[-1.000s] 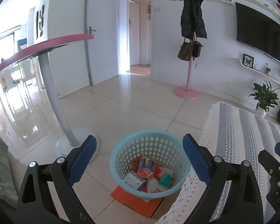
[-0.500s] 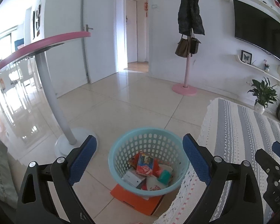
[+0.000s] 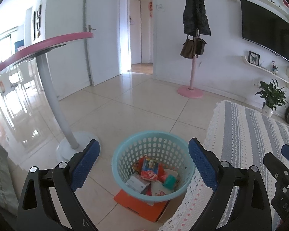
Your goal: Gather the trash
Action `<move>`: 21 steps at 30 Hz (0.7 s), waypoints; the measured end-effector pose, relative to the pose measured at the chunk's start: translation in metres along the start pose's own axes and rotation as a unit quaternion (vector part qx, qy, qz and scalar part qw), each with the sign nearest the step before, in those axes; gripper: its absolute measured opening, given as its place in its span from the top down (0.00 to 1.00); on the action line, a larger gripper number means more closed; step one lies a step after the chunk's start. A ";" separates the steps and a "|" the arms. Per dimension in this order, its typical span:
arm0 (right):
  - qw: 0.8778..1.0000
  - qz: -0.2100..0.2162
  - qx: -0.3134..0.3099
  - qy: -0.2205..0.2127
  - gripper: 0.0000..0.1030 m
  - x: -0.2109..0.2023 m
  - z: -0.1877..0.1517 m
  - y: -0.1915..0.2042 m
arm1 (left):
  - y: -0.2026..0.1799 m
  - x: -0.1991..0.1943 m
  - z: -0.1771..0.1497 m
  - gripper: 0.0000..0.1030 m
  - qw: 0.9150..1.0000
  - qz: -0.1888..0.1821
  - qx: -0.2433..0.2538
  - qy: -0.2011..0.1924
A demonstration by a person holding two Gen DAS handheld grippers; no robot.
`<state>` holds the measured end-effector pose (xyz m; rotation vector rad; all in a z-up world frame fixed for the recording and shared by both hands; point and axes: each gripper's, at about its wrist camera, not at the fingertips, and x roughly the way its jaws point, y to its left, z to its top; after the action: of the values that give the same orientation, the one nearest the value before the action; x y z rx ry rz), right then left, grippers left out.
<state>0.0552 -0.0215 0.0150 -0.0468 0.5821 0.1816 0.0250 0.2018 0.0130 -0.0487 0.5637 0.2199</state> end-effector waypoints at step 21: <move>1.000 0.001 -0.001 0.002 0.43 0.001 0.000 0.003 | -0.002 0.001 0.000 0.12 1.000 0.005 0.007 0.002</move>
<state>0.0555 -0.0185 0.0148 -0.0484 0.5858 0.1847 0.0261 0.1999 0.0123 -0.0321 0.5695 0.2254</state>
